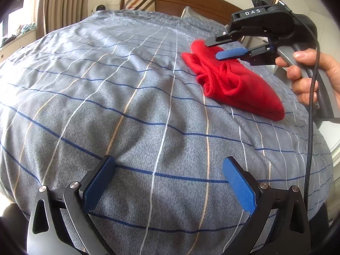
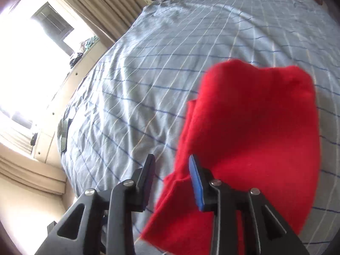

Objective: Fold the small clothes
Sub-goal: 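Grasp the folded sweater edge with the right tool and fold it over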

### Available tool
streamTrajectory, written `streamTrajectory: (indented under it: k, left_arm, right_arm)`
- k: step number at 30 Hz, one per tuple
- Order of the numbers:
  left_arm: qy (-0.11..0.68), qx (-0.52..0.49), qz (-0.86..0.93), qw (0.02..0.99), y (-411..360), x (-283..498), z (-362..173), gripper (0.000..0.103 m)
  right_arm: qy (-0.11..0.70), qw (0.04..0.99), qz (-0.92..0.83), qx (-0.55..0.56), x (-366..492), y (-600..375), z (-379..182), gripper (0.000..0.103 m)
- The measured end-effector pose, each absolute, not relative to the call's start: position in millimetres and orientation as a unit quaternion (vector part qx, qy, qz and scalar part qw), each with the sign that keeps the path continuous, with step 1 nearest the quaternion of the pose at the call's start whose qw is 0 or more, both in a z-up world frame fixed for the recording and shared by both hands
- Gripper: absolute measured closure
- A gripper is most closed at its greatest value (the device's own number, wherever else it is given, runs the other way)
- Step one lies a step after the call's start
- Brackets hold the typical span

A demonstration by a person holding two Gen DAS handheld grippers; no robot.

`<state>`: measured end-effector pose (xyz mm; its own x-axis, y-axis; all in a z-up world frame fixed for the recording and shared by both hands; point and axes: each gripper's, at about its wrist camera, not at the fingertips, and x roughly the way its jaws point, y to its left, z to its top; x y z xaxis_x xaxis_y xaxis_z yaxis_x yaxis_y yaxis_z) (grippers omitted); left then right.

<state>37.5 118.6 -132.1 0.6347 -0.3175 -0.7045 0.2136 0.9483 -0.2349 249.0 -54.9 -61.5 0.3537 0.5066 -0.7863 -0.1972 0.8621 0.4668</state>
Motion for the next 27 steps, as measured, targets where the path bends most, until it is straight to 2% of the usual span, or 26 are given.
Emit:
streamTrajectory:
  k: [2, 4, 5, 9, 14, 17, 19, 20, 23, 27]
  left_arm:
    - [0.399, -0.070, -0.150, 0.902, 120.4, 36.6, -131.9, 0.001]
    - [0.399, -0.079, -0.152, 0.901, 122.4, 36.4, -131.7, 0.001]
    - [0.399, -0.084, -0.153, 0.900, 123.5, 36.8, -131.6, 0.001]
    - [0.401, -0.100, -0.158, 0.897, 127.3, 38.8, -130.5, 0.001]
    - [0.405, -0.094, -0.152, 0.897, 124.8, 39.0, -127.7, 0.001]
    - [0.409, -0.086, -0.149, 0.896, 122.3, 42.1, -122.4, 0.001]
    - [0.410, -0.079, -0.149, 0.896, 122.6, 44.5, -113.7, 0.001]
    - [0.406, -0.076, -0.152, 0.898, 123.1, 46.5, -106.8, 0.001]
    - [0.389, -0.074, -0.168, 0.903, 122.0, 59.7, -79.7, 0.001]
    - [0.387, -0.102, -0.212, 0.892, 106.5, 104.1, -52.1, 0.001]
  right_arm:
    - [0.506, 0.805, 0.256, 0.174, 241.1, -55.2, -53.7, 0.065]
    - [0.475, 0.815, 0.271, 0.192, 231.6, -68.6, -33.4, 0.051]
    - [0.458, 0.825, 0.267, 0.194, 226.5, -78.3, -22.5, 0.048]
    - [0.440, 0.872, 0.181, 0.119, 210.3, -111.8, -1.2, 0.046]
    - [0.496, 0.858, 0.129, 0.009, 193.6, -103.5, -62.6, 0.046]
    - [0.485, 0.865, 0.122, -0.047, 183.1, -68.8, -97.6, 0.044]
    - [0.458, 0.878, 0.117, -0.083, 176.2, -45.5, -101.6, 0.033]
    - [0.449, 0.881, 0.122, -0.089, 174.2, -38.9, -99.9, 0.032]
    - [0.444, 0.881, 0.155, -0.054, 170.3, -48.7, -85.2, 0.031]
    - [0.421, 0.895, 0.141, 0.038, 156.7, -109.4, -57.6, 0.031]
